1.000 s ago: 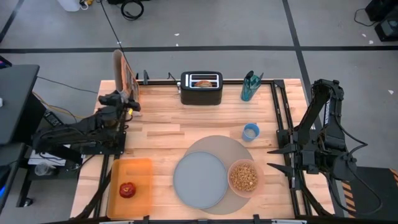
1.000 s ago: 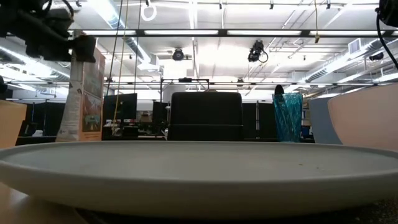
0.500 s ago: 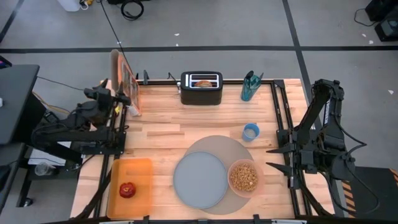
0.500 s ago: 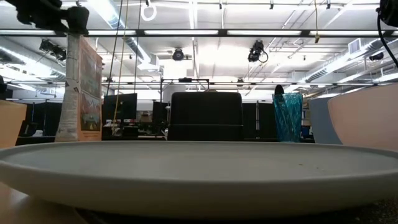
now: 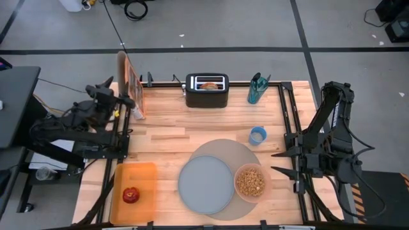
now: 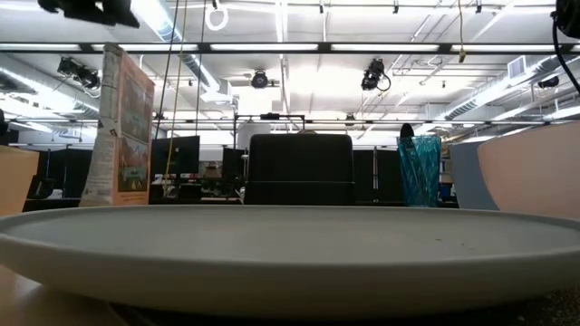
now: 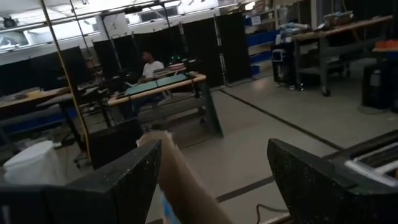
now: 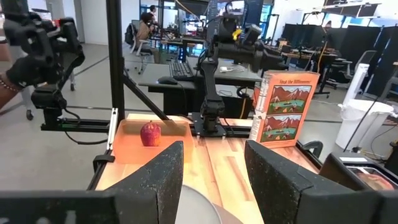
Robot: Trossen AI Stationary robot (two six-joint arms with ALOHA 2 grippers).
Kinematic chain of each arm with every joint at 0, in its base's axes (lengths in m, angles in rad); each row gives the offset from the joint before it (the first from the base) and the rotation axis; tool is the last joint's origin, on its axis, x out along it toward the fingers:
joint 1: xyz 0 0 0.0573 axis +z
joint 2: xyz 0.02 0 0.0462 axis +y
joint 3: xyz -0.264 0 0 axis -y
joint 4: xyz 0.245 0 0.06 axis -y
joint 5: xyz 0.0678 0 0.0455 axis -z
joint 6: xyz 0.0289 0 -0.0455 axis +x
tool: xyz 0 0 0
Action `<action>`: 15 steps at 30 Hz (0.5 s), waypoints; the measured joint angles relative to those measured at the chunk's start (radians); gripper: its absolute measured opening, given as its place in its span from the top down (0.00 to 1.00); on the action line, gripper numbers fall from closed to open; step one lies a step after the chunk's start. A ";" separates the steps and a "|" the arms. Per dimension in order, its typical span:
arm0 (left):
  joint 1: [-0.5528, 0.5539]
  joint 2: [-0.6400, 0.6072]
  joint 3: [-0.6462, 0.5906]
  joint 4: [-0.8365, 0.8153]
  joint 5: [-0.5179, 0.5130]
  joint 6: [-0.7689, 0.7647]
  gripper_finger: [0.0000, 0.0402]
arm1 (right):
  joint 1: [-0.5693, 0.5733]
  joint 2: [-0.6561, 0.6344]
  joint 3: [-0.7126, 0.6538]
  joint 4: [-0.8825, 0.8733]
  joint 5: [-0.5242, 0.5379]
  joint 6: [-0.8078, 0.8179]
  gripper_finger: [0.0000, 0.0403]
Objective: Arrange a breakfast setting
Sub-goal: Pour the cereal into the orange bowl
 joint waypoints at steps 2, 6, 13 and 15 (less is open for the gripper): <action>-0.009 0.027 0.045 0.001 0.006 0.009 0.25 | -0.003 0.000 0.000 0.004 -0.003 -0.011 0.56; -0.035 0.065 0.135 -0.004 0.222 0.018 0.25 | -0.008 0.000 0.000 0.011 -0.004 -0.025 0.56; -0.080 0.128 0.248 -0.219 0.863 -0.306 0.26 | -0.008 0.000 0.000 0.011 -0.004 -0.025 0.56; -0.080 0.153 0.244 -0.342 0.927 -0.448 0.26 | -0.008 0.000 0.000 0.010 -0.005 -0.025 0.56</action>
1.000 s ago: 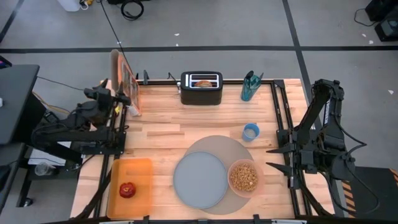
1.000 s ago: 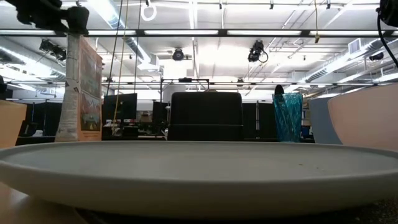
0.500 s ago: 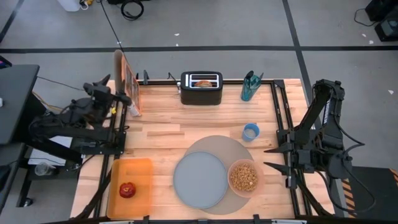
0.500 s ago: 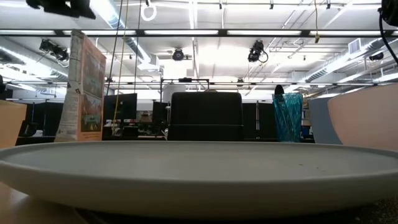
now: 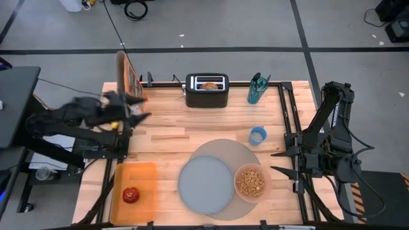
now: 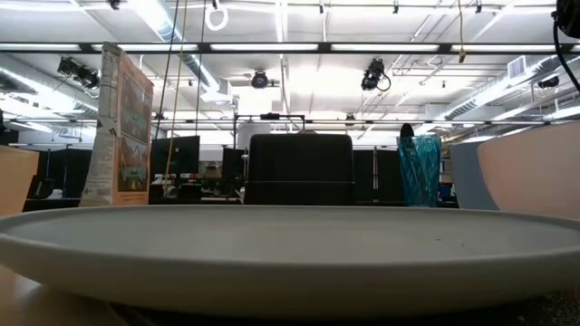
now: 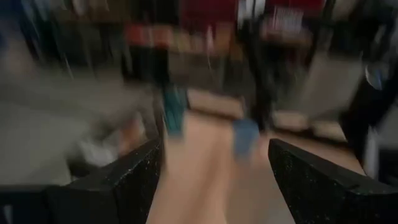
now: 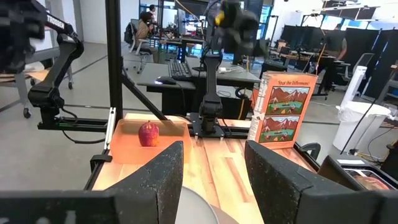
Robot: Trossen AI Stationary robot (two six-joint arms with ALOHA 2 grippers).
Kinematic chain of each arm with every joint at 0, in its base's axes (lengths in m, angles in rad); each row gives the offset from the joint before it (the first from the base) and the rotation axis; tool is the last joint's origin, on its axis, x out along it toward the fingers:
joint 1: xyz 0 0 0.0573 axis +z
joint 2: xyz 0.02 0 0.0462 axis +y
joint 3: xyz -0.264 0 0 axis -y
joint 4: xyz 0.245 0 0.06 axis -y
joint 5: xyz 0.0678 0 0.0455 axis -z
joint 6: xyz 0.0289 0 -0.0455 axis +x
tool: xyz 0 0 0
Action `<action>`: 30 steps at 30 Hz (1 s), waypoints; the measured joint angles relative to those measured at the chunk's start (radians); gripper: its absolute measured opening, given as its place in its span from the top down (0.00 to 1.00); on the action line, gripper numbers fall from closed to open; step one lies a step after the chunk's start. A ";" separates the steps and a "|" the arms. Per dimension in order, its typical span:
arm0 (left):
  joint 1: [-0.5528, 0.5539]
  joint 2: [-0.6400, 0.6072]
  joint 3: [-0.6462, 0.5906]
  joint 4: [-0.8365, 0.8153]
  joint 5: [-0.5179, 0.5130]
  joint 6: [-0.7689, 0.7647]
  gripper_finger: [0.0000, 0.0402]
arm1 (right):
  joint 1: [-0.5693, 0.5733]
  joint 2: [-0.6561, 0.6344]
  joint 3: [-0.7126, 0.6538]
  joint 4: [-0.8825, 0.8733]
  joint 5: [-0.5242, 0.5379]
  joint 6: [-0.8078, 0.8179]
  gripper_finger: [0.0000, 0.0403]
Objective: Arrange a breakfast setting
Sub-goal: Pour the cereal into the orange bowl
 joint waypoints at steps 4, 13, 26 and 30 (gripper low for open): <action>0.000 0.063 -0.084 -0.106 -0.006 -0.234 0.26 | 0.000 0.000 0.000 -0.001 0.000 -0.004 0.56; 0.032 0.170 -0.287 -0.264 -0.200 -0.624 0.26 | 0.000 0.000 0.000 0.001 0.000 -0.001 0.56; 0.137 0.252 -0.308 -0.440 -0.281 -0.689 0.26 | 0.000 0.000 0.000 0.017 0.000 -0.030 0.56; 0.177 0.274 -0.308 -0.470 -0.263 -0.692 0.26 | 0.000 0.000 0.000 0.040 0.000 -0.045 0.56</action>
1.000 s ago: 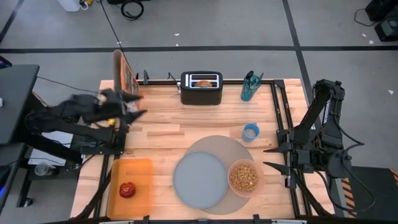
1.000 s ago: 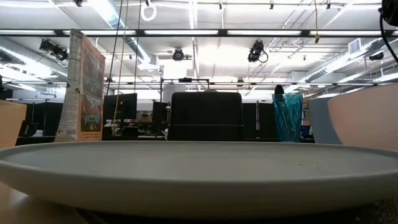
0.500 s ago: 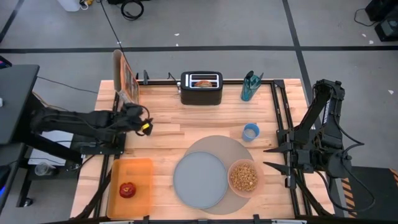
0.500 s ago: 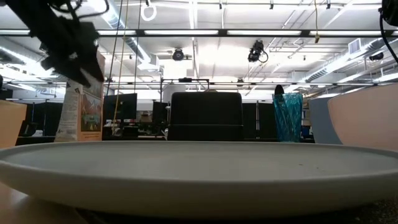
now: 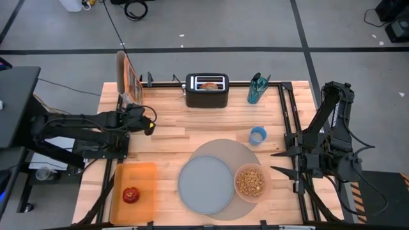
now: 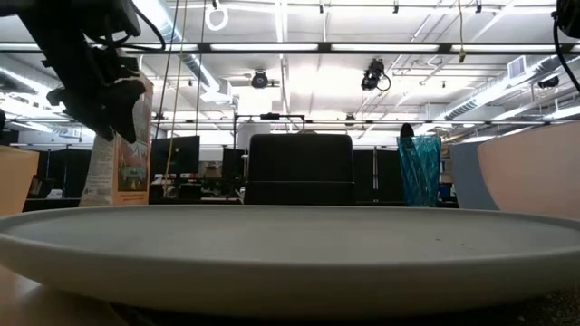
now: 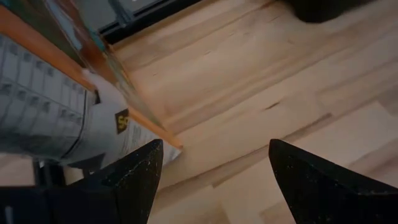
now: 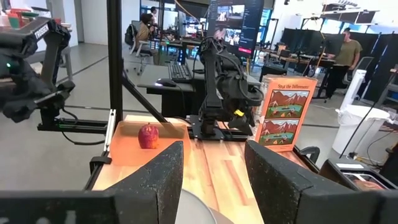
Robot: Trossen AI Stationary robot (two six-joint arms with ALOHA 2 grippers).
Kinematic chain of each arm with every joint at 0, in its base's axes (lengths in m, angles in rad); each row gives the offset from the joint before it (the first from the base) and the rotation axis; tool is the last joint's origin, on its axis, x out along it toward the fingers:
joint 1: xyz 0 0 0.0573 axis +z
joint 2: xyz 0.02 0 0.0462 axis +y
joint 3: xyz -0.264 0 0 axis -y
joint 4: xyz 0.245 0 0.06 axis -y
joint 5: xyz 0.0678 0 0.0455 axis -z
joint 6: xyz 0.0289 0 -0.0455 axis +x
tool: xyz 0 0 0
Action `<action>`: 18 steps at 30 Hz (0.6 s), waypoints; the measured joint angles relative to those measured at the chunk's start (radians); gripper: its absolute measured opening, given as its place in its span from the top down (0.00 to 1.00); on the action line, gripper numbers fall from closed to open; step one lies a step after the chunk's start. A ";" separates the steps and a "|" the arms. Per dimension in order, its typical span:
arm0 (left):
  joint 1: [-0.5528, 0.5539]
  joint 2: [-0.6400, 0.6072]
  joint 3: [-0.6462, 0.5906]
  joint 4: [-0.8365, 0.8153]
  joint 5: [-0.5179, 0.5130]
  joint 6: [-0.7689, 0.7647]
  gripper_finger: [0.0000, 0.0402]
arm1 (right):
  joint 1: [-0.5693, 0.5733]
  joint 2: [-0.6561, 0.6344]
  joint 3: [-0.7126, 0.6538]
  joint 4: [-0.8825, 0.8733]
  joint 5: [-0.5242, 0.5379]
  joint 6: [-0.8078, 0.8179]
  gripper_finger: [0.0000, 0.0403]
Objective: Arrange a breakfast setting
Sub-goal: Pour the cereal into the orange bowl
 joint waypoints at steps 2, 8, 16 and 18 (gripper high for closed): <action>0.011 0.007 0.000 0.000 0.002 0.005 0.26 | 0.000 0.000 0.000 0.001 0.000 0.001 0.56; 0.047 0.023 0.000 -0.022 -0.023 0.014 0.27 | 0.000 0.000 0.000 0.002 0.000 0.001 0.56; 0.084 0.022 0.000 -0.023 -0.028 0.014 0.31 | 0.000 0.000 0.000 0.005 -0.002 0.003 0.56; 0.085 0.022 0.000 -0.023 -0.025 0.017 0.31 | 0.000 0.000 0.000 0.005 -0.003 0.007 0.56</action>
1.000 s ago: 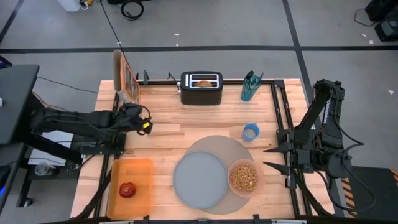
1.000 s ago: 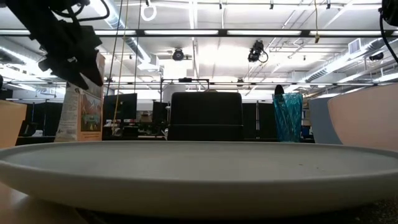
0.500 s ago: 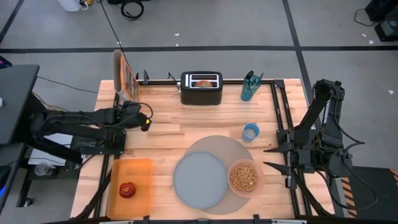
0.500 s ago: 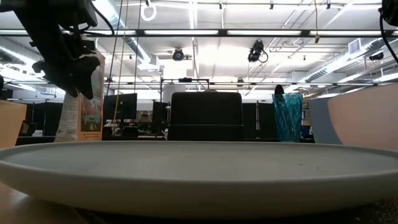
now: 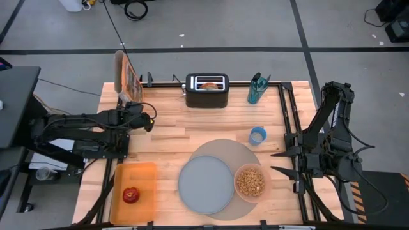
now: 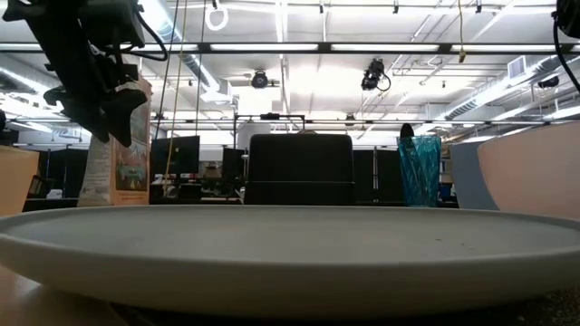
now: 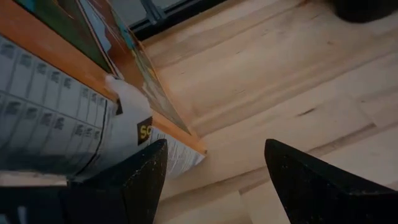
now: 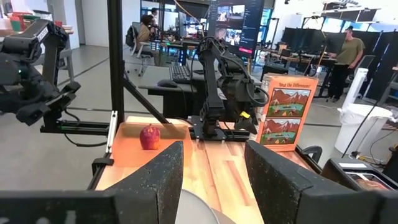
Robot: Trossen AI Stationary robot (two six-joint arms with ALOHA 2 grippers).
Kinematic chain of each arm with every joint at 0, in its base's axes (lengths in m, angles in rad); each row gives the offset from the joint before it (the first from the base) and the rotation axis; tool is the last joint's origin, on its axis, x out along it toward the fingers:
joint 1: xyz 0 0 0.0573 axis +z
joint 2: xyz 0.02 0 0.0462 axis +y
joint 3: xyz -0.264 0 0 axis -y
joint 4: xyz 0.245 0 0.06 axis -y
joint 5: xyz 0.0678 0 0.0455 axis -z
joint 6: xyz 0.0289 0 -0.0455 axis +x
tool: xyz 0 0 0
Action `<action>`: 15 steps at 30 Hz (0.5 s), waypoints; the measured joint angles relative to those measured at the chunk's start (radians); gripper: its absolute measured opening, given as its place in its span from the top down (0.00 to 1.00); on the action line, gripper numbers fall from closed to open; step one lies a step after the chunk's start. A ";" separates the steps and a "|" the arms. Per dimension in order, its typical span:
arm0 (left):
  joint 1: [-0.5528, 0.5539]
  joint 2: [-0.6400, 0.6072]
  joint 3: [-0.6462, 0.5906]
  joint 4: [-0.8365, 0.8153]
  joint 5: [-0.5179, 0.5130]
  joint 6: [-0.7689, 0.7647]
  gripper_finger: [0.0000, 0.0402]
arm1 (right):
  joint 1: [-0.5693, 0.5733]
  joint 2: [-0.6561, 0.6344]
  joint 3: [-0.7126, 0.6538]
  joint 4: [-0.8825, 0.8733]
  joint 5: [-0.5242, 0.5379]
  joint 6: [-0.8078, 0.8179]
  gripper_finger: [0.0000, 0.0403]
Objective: Arrange a breakfast setting
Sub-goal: Pour the cereal into the orange bowl, then put the bagel on the blue plate
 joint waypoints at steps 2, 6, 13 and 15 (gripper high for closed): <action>-0.001 0.000 0.002 -0.001 0.029 0.011 0.32 | 0.000 0.000 0.000 0.000 0.000 0.003 0.56; -0.001 0.000 0.046 -0.046 0.055 0.011 0.32 | 0.000 0.000 0.000 0.000 0.000 0.010 0.56; -0.027 0.000 0.120 -0.112 0.310 0.049 0.32 | -0.020 0.007 0.000 -0.016 -0.021 0.047 0.56; -0.040 -0.001 0.134 -0.133 0.428 0.071 0.32 | -0.036 0.016 0.000 -0.021 -0.038 0.055 0.56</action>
